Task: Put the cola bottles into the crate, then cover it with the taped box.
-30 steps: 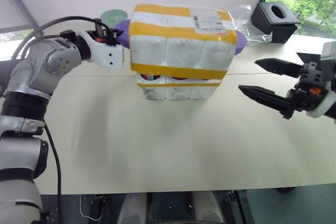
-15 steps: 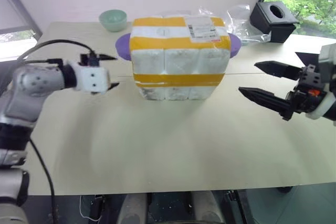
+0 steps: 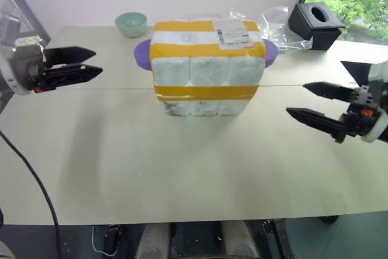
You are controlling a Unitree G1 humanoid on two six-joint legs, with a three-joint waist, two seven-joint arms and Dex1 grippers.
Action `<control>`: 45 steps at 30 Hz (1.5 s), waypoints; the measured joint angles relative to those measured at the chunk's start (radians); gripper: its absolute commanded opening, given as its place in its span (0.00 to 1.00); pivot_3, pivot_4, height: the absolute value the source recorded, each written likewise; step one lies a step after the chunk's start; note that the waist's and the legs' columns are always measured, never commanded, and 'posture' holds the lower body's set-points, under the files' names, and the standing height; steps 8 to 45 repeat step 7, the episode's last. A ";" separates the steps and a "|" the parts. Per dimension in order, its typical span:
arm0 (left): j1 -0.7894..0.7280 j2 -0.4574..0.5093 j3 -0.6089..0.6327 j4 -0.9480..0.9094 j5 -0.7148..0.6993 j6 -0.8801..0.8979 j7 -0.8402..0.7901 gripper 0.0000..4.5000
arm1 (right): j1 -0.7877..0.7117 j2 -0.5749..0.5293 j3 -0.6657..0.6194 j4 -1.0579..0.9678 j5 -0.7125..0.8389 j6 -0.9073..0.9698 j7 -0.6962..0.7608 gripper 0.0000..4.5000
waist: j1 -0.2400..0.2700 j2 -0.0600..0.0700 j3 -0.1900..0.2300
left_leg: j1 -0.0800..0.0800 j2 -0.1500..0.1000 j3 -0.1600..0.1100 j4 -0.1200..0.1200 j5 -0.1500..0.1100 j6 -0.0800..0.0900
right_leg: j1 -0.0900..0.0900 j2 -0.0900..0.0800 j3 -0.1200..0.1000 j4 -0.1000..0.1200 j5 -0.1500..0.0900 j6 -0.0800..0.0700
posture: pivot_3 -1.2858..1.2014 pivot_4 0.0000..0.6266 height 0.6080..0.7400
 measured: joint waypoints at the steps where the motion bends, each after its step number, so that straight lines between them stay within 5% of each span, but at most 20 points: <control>1: 0.000 0.000 -0.007 0.008 0.011 -0.002 -0.008 0.84 | 0.006 0.000 -0.005 0.001 -0.005 0.000 0.007 1.00 | -0.001 0.000 0.000 | 0.000 0.000 0.000 0.000 0.000 0.000 | 0.000 0.000 0.000 0.000 0.000 0.000 | 0.52 0.24 0.99; 45: 0.001 0.000 -0.020 0.029 0.062 -0.028 -0.035 0.84 | 0.008 0.000 -0.019 -0.001 -0.015 -0.003 0.041 1.00 | 0.002 0.000 0.000 | 0.000 0.000 0.000 0.000 0.000 0.000 | 0.000 0.000 0.000 0.000 0.000 0.000 | 0.52 0.24 0.99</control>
